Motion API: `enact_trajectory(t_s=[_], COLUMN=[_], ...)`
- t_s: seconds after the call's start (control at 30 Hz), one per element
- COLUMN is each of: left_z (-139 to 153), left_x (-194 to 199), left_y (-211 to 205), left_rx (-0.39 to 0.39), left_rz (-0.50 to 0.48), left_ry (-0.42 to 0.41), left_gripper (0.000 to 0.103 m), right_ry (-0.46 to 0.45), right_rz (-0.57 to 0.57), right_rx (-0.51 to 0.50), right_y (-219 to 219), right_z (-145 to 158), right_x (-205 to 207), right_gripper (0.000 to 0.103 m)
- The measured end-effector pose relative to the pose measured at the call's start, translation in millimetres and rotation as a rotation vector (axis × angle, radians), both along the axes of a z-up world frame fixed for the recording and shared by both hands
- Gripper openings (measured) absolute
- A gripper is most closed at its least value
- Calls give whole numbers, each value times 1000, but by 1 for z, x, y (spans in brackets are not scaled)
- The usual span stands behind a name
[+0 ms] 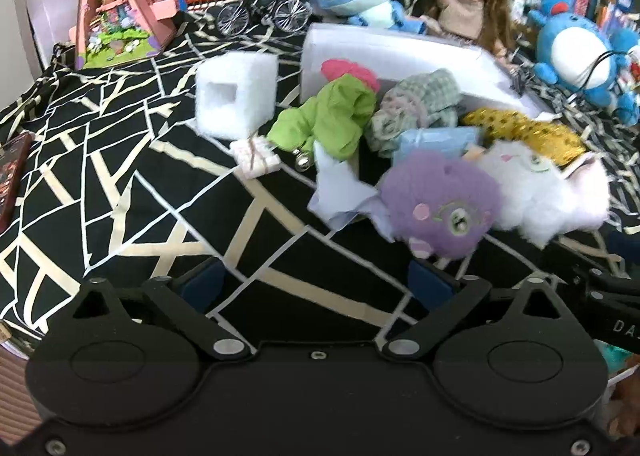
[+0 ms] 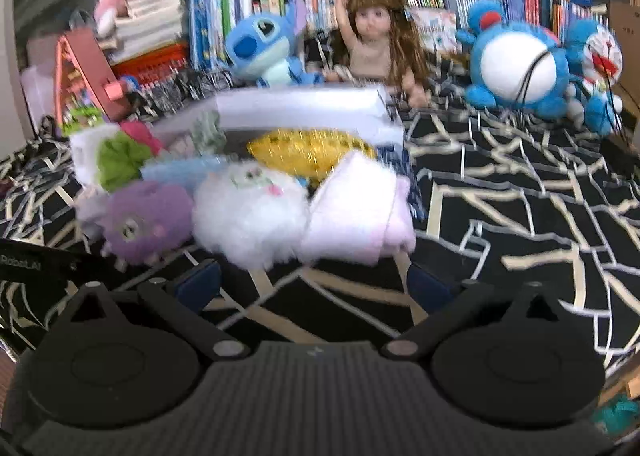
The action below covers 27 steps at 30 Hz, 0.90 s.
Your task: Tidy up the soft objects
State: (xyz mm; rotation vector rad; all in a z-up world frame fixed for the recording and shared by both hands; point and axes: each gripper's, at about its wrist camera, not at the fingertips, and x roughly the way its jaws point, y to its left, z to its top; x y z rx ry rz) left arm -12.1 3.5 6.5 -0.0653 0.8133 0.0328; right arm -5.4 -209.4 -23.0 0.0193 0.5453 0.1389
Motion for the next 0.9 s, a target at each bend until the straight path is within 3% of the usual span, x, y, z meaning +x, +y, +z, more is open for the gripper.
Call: enact_trajectory(t_s=[0.13, 0.3, 0.4, 0.53, 0.73, 0.9], left_z=[17, 34, 35, 24, 13, 6], left_x=[-6, -17, -17, -10, 3, 14], left_y=[-9, -20, -29, -39, -49, -55], left_rx=[-5, -47, -58, -23, 11, 31], left_rz=[-48, -132, -192, -215, -221, -226], left_ry=[-70, -146, -152, -124, -125, -129], left_gripper=[87, 75, 67, 65, 68, 72], right_ry=[-87, -102, -94, -80, -73, -76], right_rz=[17, -4, -17, -20, 11, 15], right_rx=[-58, -65, -104, -152, -163, -165], right_y=[3, -6, -8, -8, -5, -5], right_z=[9, 15, 14, 11, 9, 8], right_x=[-7, -8, -6, -1, 8, 18], right_gripper=[99, 86, 76, 65, 65, 71])
